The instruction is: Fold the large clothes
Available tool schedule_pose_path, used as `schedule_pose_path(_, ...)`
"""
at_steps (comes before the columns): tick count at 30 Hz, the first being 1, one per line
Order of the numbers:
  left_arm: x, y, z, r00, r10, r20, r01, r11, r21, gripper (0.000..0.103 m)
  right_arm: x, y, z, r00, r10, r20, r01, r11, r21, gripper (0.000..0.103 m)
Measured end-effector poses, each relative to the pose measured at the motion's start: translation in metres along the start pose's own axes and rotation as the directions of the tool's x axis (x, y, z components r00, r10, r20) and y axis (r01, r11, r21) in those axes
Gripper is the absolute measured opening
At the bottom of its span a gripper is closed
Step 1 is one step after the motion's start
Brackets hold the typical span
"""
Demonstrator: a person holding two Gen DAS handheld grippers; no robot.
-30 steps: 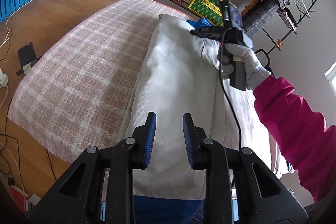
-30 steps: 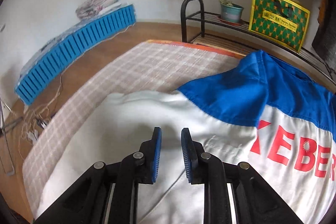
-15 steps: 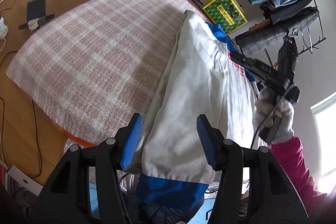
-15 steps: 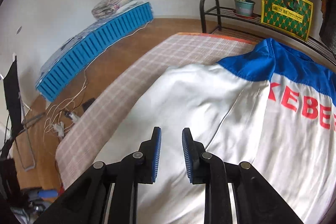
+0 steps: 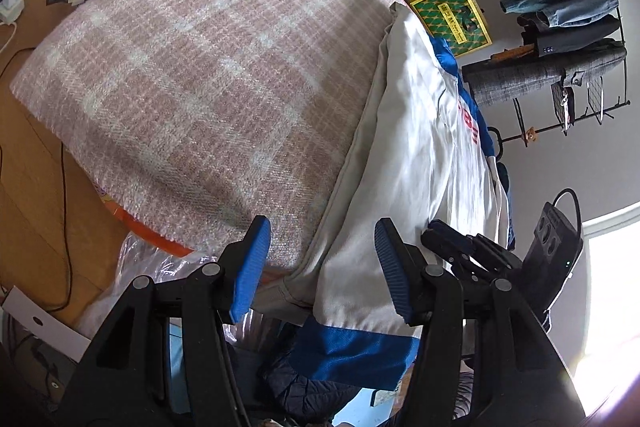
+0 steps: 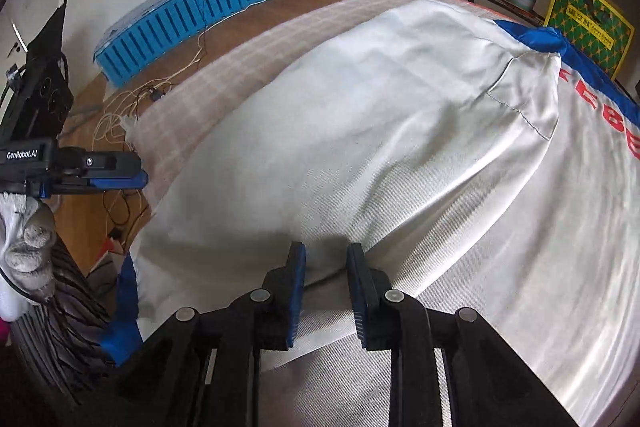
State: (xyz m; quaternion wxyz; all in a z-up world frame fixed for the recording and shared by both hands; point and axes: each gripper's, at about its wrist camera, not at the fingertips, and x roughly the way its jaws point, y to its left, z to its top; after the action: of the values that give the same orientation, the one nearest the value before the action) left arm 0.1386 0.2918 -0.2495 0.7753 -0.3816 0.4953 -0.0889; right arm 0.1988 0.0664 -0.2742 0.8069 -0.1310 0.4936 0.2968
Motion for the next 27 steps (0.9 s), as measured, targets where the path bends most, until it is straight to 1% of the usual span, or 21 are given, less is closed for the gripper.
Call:
schedule_pose_path(3, 0.005, -0.005, 0.007, 1.0, -0.028, -0.011, 0.029, 0.999, 0.022, 0.055, -0.008, 0.001, -0.003, 0.999, 0.035, 0.004, -0.035, 0.999, 0.028, 0.024)
schedule_pose_path(6, 0.018, -0.01, 0.013, 0.999, -0.009, -0.038, 0.01, 0.999, 0.04, 0.055, -0.013, 0.004, -0.008, 0.999, 0.032, 0.006, -0.032, 0.999, 0.026, 0.024)
schedule_pose_path(8, 0.024, -0.011, 0.013, 0.999, 0.001, -0.053, 0.002, 0.999, 0.047, 0.055, -0.014, 0.0, -0.009, 0.999, 0.053, 0.001, -0.052, 0.997, 0.054, 0.024)
schedule_pose_path(10, 0.024, -0.013, 0.012, 0.999, 0.002, -0.051, 0.001, 0.998, 0.067, 0.055, -0.016, -0.004, -0.007, 0.996, 0.089, -0.003, -0.089, 0.992, 0.09, 0.025)
schedule_pose_path(11, 0.025, -0.014, 0.011, 0.999, -0.001, -0.053, 0.005, 0.997, 0.073, 0.048, -0.018, -0.006, -0.006, 0.994, 0.108, -0.003, -0.107, 0.988, 0.107, 0.026)
schedule_pose_path(12, 0.027, -0.015, 0.011, 0.998, -0.007, -0.064, 0.012, 0.997, 0.077, 0.026, -0.02, -0.008, -0.003, 0.993, 0.122, -0.003, -0.121, 0.985, 0.125, 0.028)
schedule_pose_path(13, 0.031, -0.017, 0.009, 0.997, -0.01, -0.082, 0.017, 0.996, 0.089, 0.015, -0.021, -0.01, 0.002, 0.991, 0.134, 0.0, -0.132, 0.981, 0.145, 0.03)
schedule_pose_path(14, 0.034, -0.02, 0.008, 0.996, 0.008, -0.086, 0.002, 0.994, 0.111, 0.008, -0.022, -0.013, 0.008, 0.989, 0.145, 0.005, -0.143, 0.976, 0.165, 0.033)
schedule_pose_path(16, 0.034, -0.028, 0.006, 0.997, 0.027, -0.068, -0.016, 0.987, 0.157, 0.003, -0.023, -0.014, 0.023, 0.987, 0.16, 0.017, -0.16, 0.966, 0.202, 0.039)
schedule_pose_path(17, 0.031, -0.032, 0.006, 0.998, 0.017, -0.06, -0.006, 0.985, 0.172, 0.001, -0.024, -0.015, 0.031, 0.986, 0.164, 0.02, -0.164, 0.963, 0.214, 0.042)
schedule_pose_path(18, 0.029, -0.036, 0.006, 0.999, -0.002, -0.052, 0.011, 0.984, 0.179, 0.0, -0.023, -0.014, 0.04, 0.985, 0.169, 0.02, -0.169, 0.961, 0.221, 0.049)
schedule_pose_path(20, 0.022, -0.042, 0.006, 1.0, -0.012, -0.025, 0.017, 0.979, 0.203, 0.0, -0.02, -0.008, 0.06, 0.985, 0.172, 0.012, -0.171, 0.96, 0.22, 0.055)
schedule_pose_path(22, 0.02, -0.045, 0.006, 1.0, 0.014, 0.0, -0.014, 0.976, 0.218, 0.0, -0.01, -0.001, 0.08, 0.985, 0.17, -0.013, -0.163, 0.962, 0.217, 0.057)
schedule_pose_path(23, 0.019, -0.045, 0.006, 0.999, 0.041, 0.022, -0.045, 0.974, 0.224, 0.0, -0.005, 0.003, 0.089, 0.987, 0.16, -0.029, -0.15, 0.964, 0.22, 0.057)
schedule_pose_path(24, 0.017, -0.043, 0.007, 0.996, 0.072, 0.043, -0.08, 0.973, 0.219, 0.0, -0.001, 0.007, 0.097, 0.988, 0.151, -0.046, -0.137, 0.966, 0.218, 0.057)
schedule_pose_path(25, 0.017, -0.039, 0.009, 0.995, 0.085, 0.047, -0.093, 0.975, 0.202, 0.001, 0.004, 0.01, 0.103, 0.987, 0.147, -0.061, -0.13, 0.968, 0.216, 0.057)
schedule_pose_path(26, 0.018, -0.032, 0.013, 0.996, 0.078, 0.032, -0.082, 0.982, 0.171, 0.007, 0.01, 0.013, 0.107, 0.986, 0.148, -0.077, -0.128, 0.967, 0.219, 0.057)
schedule_pose_path(27, 0.018, -0.024, 0.015, 0.998, 0.053, 0.016, -0.055, 0.989, 0.137, 0.02, 0.015, 0.015, 0.109, 0.985, 0.147, -0.096, -0.122, 0.967, 0.224, 0.057)
